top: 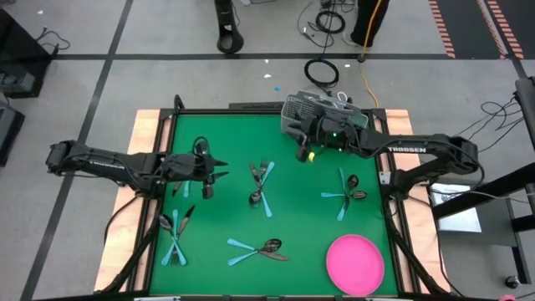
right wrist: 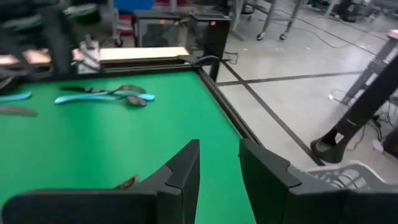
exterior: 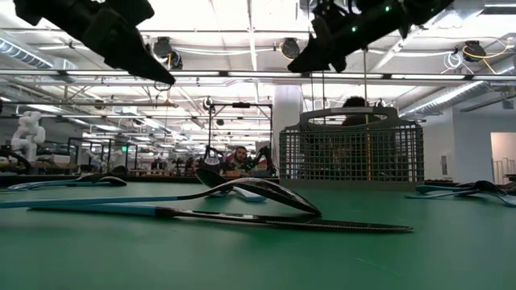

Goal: Sort silverware
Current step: Put the blue fork into the silverware basket

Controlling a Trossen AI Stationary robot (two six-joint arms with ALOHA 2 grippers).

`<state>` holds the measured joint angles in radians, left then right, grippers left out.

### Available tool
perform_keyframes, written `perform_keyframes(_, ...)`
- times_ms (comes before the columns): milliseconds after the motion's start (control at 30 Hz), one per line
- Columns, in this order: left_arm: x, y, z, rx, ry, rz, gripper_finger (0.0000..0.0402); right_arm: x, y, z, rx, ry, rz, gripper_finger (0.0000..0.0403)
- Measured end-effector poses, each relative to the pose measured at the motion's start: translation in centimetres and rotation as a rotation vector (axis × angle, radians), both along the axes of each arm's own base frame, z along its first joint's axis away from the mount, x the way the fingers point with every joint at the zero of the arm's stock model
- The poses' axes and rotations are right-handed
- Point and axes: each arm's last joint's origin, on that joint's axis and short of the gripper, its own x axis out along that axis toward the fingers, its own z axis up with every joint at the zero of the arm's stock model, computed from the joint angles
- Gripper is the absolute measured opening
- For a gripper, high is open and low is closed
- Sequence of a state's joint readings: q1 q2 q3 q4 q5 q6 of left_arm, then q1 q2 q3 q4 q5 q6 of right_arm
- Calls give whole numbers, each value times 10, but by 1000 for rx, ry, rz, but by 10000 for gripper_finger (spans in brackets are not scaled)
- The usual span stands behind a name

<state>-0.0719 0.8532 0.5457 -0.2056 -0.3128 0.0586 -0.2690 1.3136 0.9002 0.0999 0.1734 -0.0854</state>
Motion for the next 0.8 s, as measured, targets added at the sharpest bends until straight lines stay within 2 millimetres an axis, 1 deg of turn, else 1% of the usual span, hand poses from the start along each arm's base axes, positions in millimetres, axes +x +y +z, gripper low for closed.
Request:
perform_keyframes(67, -7, 1, 4, 6, -10, 13, 132, 2, 4, 2, -18, 25, 25, 105)
perform_keyframes(133, -16, 2, 7, 3, -20, 34, 132, 8, 7, 0, -34, 43, 45, 105)
perform_keyframes(233, -24, 3, 12, 1, -66, 63, 132, 20, 11, -13, -68, 86, 109, 105)
perform_keyframes(333, -31, 4, 7, 17, -97, 66, 132, 35, 15, -33, -134, 167, 238, 105)
perform_keyframes(400, -35, 6, 0, 43, -90, 89, 132, 44, 18, -47, -173, 222, 304, 105)
perform_keyframes(500, -40, 12, -10, 60, -91, 152, 132, 61, 23, -52, -216, 300, 362, 105)
perform_keyframes(633, -44, 18, -14, 51, -100, 189, 132, 88, 25, -49, -241, 449, 435, 105)
perform_keyframes(733, -45, 22, -14, 47, -113, 213, 132, 108, 22, -54, -236, 602, 488, 105)
perform_keyframes(800, -45, 24, -15, 46, -109, 224, 132, 121, 19, -63, -230, 693, 521, 105)
